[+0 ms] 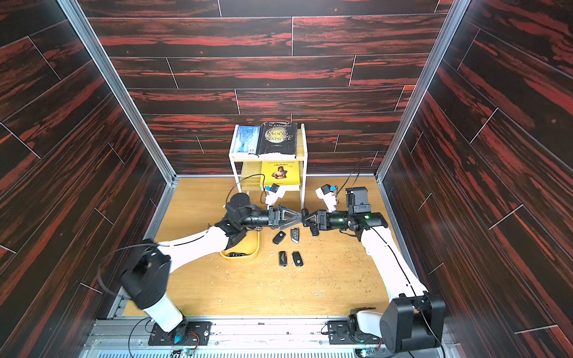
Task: Place the car key into the storage box
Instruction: Pick up the car key from the center of the board.
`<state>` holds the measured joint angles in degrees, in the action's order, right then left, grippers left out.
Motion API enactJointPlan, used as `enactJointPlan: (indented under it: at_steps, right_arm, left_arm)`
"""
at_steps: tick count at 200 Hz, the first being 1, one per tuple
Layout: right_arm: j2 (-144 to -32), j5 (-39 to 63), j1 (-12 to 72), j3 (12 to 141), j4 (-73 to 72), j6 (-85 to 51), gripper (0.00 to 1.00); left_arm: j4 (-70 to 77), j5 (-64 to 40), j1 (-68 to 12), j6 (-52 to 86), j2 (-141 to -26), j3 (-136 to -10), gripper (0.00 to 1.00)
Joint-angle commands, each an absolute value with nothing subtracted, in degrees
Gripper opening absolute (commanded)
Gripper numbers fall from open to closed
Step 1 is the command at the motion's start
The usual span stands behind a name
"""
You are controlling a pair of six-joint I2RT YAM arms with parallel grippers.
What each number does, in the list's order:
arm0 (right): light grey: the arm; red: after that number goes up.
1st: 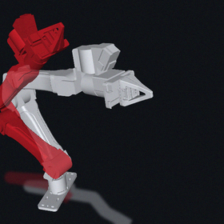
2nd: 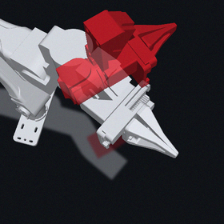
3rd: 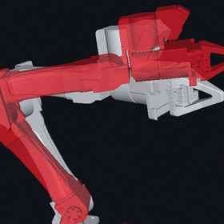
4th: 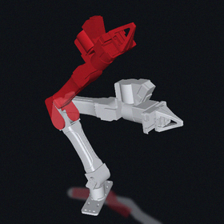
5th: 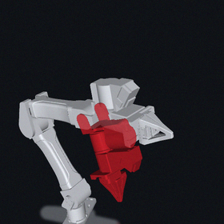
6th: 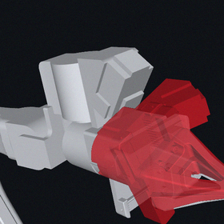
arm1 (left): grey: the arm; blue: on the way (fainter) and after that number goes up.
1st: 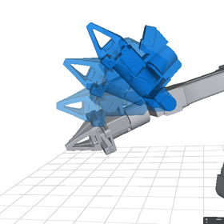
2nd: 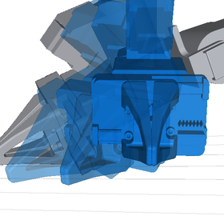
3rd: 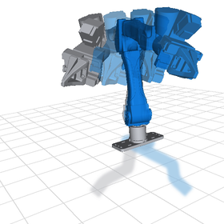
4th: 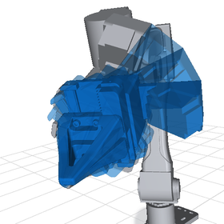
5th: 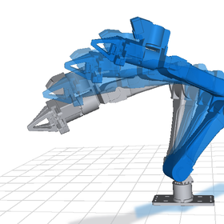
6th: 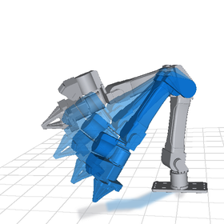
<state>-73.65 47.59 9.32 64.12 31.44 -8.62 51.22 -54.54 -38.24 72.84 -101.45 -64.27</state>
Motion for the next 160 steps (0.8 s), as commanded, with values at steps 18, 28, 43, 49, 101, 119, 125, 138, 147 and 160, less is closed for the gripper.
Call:
enactJointPlan:
  at_steps: [18, 28, 43, 49, 101, 119, 125, 138, 147, 160]
  right_arm:
    - [-71.1, 49.3, 9.7, 65.0, 30.9, -10.4, 0.18]
    - [-70.9, 48.9, 9.7, 65.0, 31.0, -10.6, 0.18]
    - [-70.6, 48.6, 9.7, 65.0, 31.3, -10.5, 0.18]
    - [-70.7, 48.5, 9.6, 64.9, 31.2, -10.6, 0.18]
    - [-71.0, 48.4, 9.7, 64.4, 30.0, -11.3, 0.20]
    - [-71.0, 48.8, 9.7, 64.5, 29.8, -11.6, 0.21]
    - [-71.0, 49.2, 9.7, 64.6, 29.7, -11.8, 0.21]
    - [-70.9, 50.9, 9.8, 64.8, 29.2, -12.6, 0.21]
    - [-70.5, 52.2, 10.1, 64.8, 28.5, -13.8, 0.22]
    - [-69.7, 54.3, 10.7, 64.0, 26.7, -16.5, 0.22]
  left_arm:
    - [65.4, -54.4, -36.9, 73.7, -98.5, -59.6, 1.00]
    - [49.9, -50.8, -36.7, 59.5, -93.0, -58.7, 1.00]
    - [14.4, -38.7, -37.3, 32.5, -82.9, -61.9, 1.00]
    - [4.4, -32.5, -37.8, 25.6, -79.7, -63.8, 1.00]
    - [0.4, -20.2, -37.0, 13.3, -65.8, -57.7, 1.00]
    - [0.1, -21.6, -38.8, 8.1, -65.2, -55.4, 1.00]
    - [-1.1, -20.8, -39.3, 7.1, -65.4, -55.3, 1.00]
    - [-2.5, -21.6, -40.0, 2.6, -66.4, -55.2, 1.00]
    - [-5.8, -22.7, -40.7, -2.1, -67.0, -55.6, 1.00]
    - [-5.1, -20.6, -42.8, -10.1, -66.6, -53.1, 1.00]
